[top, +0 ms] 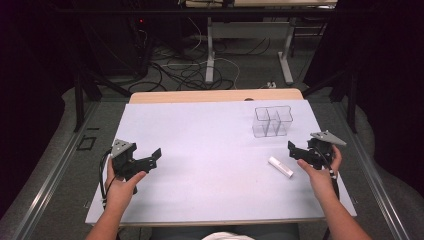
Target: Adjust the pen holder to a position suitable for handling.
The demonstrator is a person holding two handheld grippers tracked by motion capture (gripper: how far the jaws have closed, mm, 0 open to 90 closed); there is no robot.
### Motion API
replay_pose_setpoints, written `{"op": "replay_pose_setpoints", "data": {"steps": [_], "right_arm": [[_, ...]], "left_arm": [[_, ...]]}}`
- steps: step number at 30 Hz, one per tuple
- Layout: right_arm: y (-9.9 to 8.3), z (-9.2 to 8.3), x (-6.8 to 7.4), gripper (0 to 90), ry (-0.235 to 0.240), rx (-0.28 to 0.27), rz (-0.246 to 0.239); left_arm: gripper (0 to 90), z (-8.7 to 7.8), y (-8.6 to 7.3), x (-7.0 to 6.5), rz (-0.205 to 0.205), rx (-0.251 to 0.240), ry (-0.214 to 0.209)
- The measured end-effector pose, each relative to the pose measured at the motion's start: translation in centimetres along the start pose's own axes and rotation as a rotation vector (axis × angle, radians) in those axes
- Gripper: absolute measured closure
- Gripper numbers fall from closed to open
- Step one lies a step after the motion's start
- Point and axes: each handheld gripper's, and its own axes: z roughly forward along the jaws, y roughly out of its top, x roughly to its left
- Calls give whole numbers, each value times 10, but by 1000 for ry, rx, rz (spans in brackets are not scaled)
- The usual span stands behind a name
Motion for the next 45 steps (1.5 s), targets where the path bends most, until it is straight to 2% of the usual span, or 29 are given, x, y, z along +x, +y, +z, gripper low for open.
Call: {"op": "replay_pose_setpoints", "data": {"steps": [1,4,9,11,14,18,19,22,25,26,30,32,35,38,45], "right_arm": [[0,1,0,90,-6,-3,-4],[1,2,1,92,7,20,-11],[10,3,3,146,29,4,-34],[16,4,4,153,50,15,-48],[26,5,4,179,107,21,-67],[43,8,6,239,104,16,-117],[48,10,6,259,104,9,-123],[62,15,7,293,117,34,-130],[74,22,7,315,105,54,-139],[74,22,7,315,105,54,-139],[84,34,6,325,73,84,-132],[90,43,4,337,49,109,-117],[94,52,2,364,53,144,-99],[97,60,1,390,30,143,-107],[98,80,-2,484,-10,142,-74]], "left_arm": [[13,0,0,0,10,10,2],[18,-1,0,-1,2,6,6],[24,-1,-1,-2,1,10,6],[26,-2,-2,-3,1,13,5],[28,-3,-2,-3,1,14,4],[28,-2,-2,-4,4,16,7],[28,-1,-3,-4,5,20,8],[28,0,-3,-4,5,28,5],[28,1,-4,-5,-5,19,4],[28,1,-3,-4,7,29,3],[29,1,-4,-4,8,30,3],[30,1,-4,-4,8,30,4],[31,1,-4,-4,8,31,6],[33,1,-4,-3,7,35,7],[39,2,-5,-2,0,43,14]]}}
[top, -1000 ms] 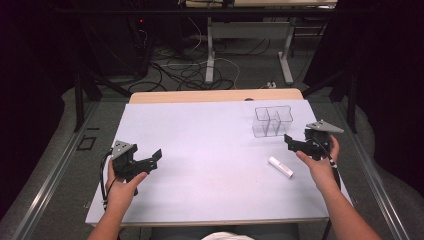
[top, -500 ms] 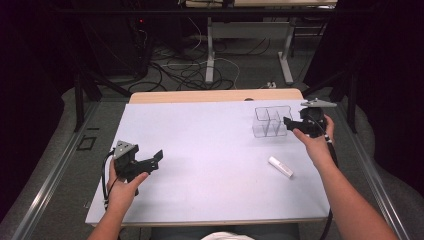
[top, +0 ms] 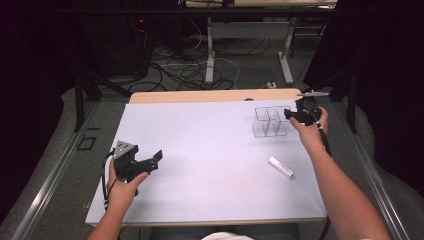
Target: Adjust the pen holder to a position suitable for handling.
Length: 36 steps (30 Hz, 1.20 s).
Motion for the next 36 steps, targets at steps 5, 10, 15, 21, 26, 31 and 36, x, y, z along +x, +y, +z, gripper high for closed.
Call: {"op": "replay_pose_setpoints", "data": {"steps": [5,10,15,21,26,31,36], "right_arm": [[3,13,0,542,-7,25,0],[1,23,-3,599,-10,49,6],[-3,31,-6,659,-6,92,27],[-5,34,-6,738,-6,117,53],[-6,36,-5,774,-13,137,70],[-7,40,-6,807,-23,150,82],[-9,43,-7,824,-17,169,94]], "left_arm": [[42,0,-1,1,-7,2,3],[45,0,-1,1,-9,2,5],[49,1,-1,2,-11,5,5],[56,1,-1,3,-16,5,6],[61,2,-2,3,-18,5,5],[63,2,-2,3,-15,17,1],[65,2,-2,3,-15,16,2]]}}
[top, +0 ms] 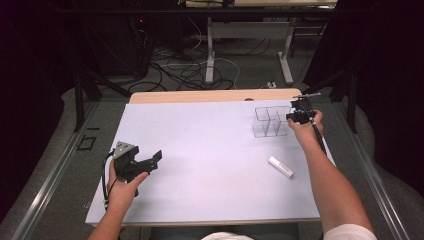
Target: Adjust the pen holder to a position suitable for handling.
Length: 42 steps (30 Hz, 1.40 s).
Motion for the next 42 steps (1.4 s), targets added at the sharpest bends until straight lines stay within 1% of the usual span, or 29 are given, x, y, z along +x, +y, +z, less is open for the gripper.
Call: {"op": "replay_pose_setpoints", "data": {"steps": [3,5,8,9,17,19,22,24,25,26,28,30,33,36,40,41,42], "right_arm": [[0,1,0,838,-4,2,2],[0,2,0,868,5,5,17],[0,2,3,878,-19,1,16],[0,1,3,881,-23,-1,26],[1,1,6,885,-46,13,50],[1,0,7,885,-50,16,51],[0,-2,12,886,-67,29,70],[0,-3,14,886,-60,34,69],[0,-4,18,886,-58,42,73],[-1,-5,20,887,-55,43,70],[-1,-6,25,887,-48,56,87],[0,-7,30,887,-39,64,80],[0,-10,42,887,-15,69,60],[0,-12,55,887,1,69,33],[-1,-15,74,886,24,76,10],[-1,-15,74,886,24,76,10],[-2,-15,78,887,25,70,-6]], "left_arm": [[66,0,0,0,0,0,0],[67,1,0,0,1,5,1],[68,1,0,0,2,4,-1],[68,1,0,0,3,4,-1],[69,2,0,-1,9,4,-3],[69,2,0,-1,5,3,-2],[69,2,0,-1,5,5,-1],[69,3,0,-1,6,11,-1],[70,3,0,-1,11,11,-1],[70,3,0,-2,11,9,-2],[71,3,0,-3,12,10,-4],[71,3,0,-3,15,12,-4],[71,3,0,-3,17,11,-3],[71,3,0,-3,15,12,-5],[71,3,0,-3,17,11,-5],[71,3,0,-3,22,13,-6],[72,3,0,-4,23,13,-6]]}}
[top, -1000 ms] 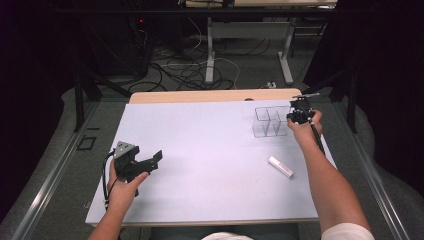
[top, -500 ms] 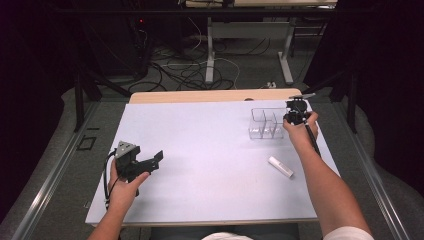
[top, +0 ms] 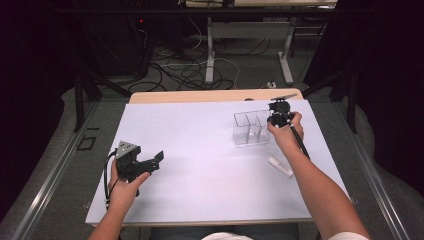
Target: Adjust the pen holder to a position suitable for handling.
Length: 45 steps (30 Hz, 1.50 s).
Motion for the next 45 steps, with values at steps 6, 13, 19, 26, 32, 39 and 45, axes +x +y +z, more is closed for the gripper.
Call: {"op": "replay_pose_setpoints", "data": {"steps": [6,13,19,26,32,39,45], "right_arm": [[-3,0,28,886,40,4,-31],[-8,3,65,886,89,8,-75],[-10,3,79,886,98,17,-73],[-16,5,88,884,66,16,-88],[-20,4,87,870,96,15,-74],[-19,0,79,751,175,-9,-55],[-19,-15,68,654,261,-102,-65]], "left_arm": [[72,0,0,0,2,1,-3],[73,0,0,-1,3,2,-7],[73,0,0,-1,3,1,-9],[73,0,0,0,3,2,-8],[73,0,0,-1,4,5,-9],[73,1,0,-1,4,5,-7],[73,0,0,0,3,9,-6]]}}
